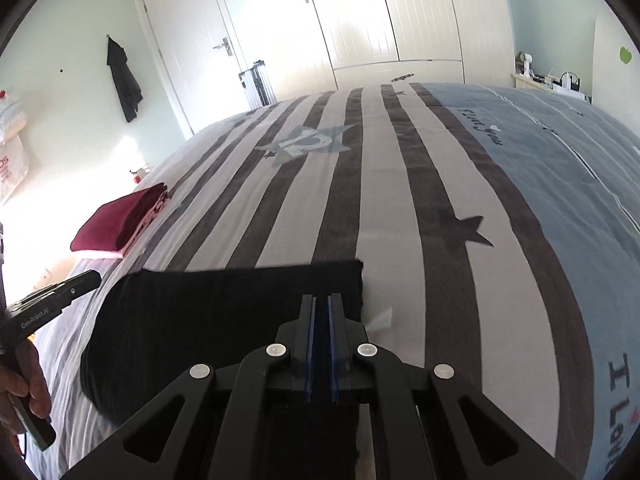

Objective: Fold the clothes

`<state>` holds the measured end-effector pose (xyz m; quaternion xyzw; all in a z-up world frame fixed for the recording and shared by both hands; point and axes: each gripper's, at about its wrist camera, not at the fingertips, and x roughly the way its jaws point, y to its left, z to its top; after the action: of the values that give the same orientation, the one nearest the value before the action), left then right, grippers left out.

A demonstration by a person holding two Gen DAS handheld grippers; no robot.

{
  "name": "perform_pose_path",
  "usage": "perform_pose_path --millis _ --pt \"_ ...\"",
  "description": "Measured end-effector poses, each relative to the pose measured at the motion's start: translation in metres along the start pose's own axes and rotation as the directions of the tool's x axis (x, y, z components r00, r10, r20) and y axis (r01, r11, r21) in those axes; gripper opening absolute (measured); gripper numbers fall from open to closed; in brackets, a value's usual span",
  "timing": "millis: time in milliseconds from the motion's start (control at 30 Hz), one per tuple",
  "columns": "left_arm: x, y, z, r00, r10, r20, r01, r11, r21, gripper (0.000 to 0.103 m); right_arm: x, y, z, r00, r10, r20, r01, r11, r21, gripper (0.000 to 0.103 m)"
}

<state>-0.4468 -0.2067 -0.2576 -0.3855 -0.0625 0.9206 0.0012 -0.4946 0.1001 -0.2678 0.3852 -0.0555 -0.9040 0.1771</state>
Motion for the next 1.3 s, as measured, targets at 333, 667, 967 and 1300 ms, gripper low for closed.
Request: perform_pose_path --millis 333,667,967,1300 --pt "0.059 0.024 -0.012 0.997 0.023 -0.078 -0.028 0.998 -0.063 0.005 0.06 -0.021 0.0 0.997 -0.013 -0.08 0.016 0.999 0.033 0.003" --pt "0.04 0.046 0.001 0.991 0.099 -0.086 -0.111 0.985 -0.135 0.024 0.045 -0.052 0.014 0.996 -0.026 -0.084 0.034 0.995 0.097 0.042" --pt "-0.027 0.059 -0.029 0.996 -0.027 -0.09 0.004 0.969 -0.246 0.072 -0.018 -0.065 -0.018 0.987 0.094 -0.134 -0.071 0.984 0.166 0.051" --pt "0.007 0.052 -0.061 0.964 -0.202 -0.17 0.133 0.928 -0.349 0.075 0.002 -0.041 -0.056 0.948 0.235 -0.215 -0.185 0.956 0.227 0.053"
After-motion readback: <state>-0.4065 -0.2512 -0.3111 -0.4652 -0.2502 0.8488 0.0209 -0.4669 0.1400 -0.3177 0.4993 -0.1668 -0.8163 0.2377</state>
